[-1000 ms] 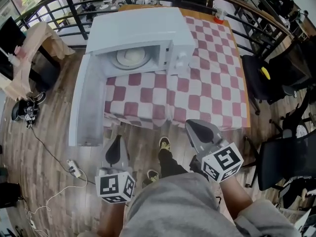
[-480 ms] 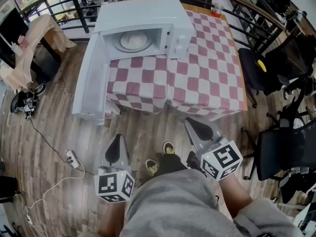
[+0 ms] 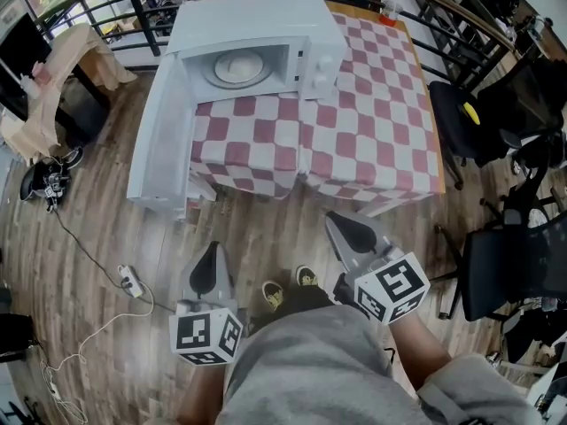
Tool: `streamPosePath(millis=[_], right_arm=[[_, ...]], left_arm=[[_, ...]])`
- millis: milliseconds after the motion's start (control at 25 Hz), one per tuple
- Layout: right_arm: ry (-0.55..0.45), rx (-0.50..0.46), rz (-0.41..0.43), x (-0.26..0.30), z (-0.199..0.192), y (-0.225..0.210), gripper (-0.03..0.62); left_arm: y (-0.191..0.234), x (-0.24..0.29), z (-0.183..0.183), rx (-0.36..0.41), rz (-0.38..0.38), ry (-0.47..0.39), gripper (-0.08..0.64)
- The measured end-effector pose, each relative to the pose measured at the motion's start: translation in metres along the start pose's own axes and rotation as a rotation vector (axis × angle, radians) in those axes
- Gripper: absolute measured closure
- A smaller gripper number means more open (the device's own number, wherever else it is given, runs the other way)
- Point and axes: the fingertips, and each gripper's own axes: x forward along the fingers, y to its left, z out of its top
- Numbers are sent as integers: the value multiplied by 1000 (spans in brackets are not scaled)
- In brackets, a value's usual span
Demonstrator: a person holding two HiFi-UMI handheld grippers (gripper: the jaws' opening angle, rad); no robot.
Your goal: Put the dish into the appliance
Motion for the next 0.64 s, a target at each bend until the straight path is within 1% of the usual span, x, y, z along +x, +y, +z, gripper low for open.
streamPosePath(millis=[480, 640], right_arm=[[-9, 11, -19, -6, -6, -9, 595], [-16, 16, -18, -8, -9, -9, 595]], left_arm=[[-9, 3, -4, 10, -15, 17, 549], [-13, 3, -7, 26, -16, 14, 549]])
